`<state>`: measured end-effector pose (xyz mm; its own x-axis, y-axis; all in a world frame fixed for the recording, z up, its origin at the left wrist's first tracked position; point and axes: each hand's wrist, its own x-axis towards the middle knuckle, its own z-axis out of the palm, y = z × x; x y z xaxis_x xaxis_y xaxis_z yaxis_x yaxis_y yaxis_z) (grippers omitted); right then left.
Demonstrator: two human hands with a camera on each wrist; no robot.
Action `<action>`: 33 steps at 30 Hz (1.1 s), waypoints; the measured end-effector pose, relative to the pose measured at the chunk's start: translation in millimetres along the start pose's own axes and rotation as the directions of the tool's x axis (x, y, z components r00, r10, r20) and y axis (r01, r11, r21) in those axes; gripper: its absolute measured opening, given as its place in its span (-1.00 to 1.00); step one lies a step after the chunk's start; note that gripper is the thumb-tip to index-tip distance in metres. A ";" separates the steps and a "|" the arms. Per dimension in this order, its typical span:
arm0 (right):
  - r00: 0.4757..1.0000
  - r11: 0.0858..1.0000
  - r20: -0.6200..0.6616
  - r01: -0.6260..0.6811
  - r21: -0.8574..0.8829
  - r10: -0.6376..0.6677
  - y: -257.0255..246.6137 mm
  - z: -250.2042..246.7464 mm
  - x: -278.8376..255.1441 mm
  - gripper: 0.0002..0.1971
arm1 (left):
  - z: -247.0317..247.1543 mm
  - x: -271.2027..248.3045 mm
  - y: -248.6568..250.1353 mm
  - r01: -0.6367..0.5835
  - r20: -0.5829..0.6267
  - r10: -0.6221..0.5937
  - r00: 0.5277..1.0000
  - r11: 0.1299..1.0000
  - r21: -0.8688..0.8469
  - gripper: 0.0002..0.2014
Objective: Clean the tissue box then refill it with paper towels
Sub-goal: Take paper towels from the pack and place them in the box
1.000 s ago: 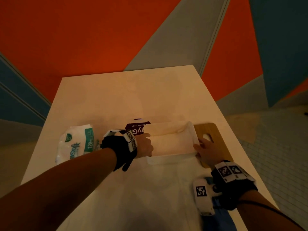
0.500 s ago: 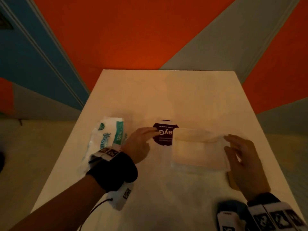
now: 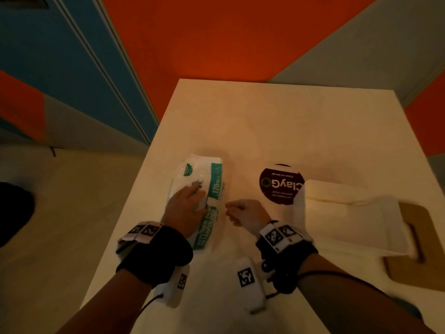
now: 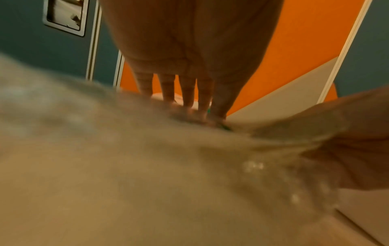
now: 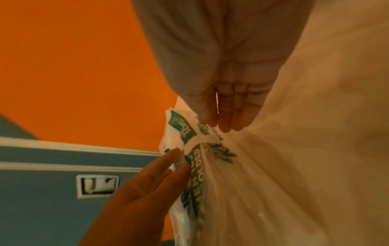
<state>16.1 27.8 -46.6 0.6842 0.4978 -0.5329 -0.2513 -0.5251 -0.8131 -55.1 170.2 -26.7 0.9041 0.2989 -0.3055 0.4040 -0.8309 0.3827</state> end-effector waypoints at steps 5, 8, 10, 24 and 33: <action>0.975 0.929 -0.047 -0.193 0.316 0.218 0.1 22.4 15.3 -0.82 | 3.8 -5.5 -14.8 0.040 0.081 -0.042 0.996 0.999 0.033 -0.42; 0.965 0.897 -0.077 -0.203 0.392 0.252 0.0 26.2 15.0 -0.74 | 5.9 -7.7 -18.4 0.013 0.108 -0.015 0.994 1.000 0.023 -0.41; 0.959 0.914 -0.124 -0.195 0.356 0.253 -1.1 26.4 15.1 -0.74 | 7.1 -7.6 -19.7 0.000 0.116 -0.004 0.993 0.999 0.032 -0.41; 0.979 0.974 -0.166 -0.086 0.210 0.122 -76.4 26.5 -21.9 -0.79 | -30.0 -22.0 -4.8 0.005 0.039 0.011 0.999 0.923 -0.384 -0.37; 0.982 0.977 -0.034 0.186 0.103 -0.184 -105.7 49.6 -28.9 -0.74 | -56.2 -35.3 -49.0 0.133 -0.075 -0.267 0.961 0.681 -0.720 -0.47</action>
<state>-11.1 103.2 43.1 0.7413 0.5623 -0.3664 -0.1884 -0.3496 -0.9178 -99.0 226.8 14.2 0.7709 0.5445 -0.3304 0.4962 -0.1884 0.8475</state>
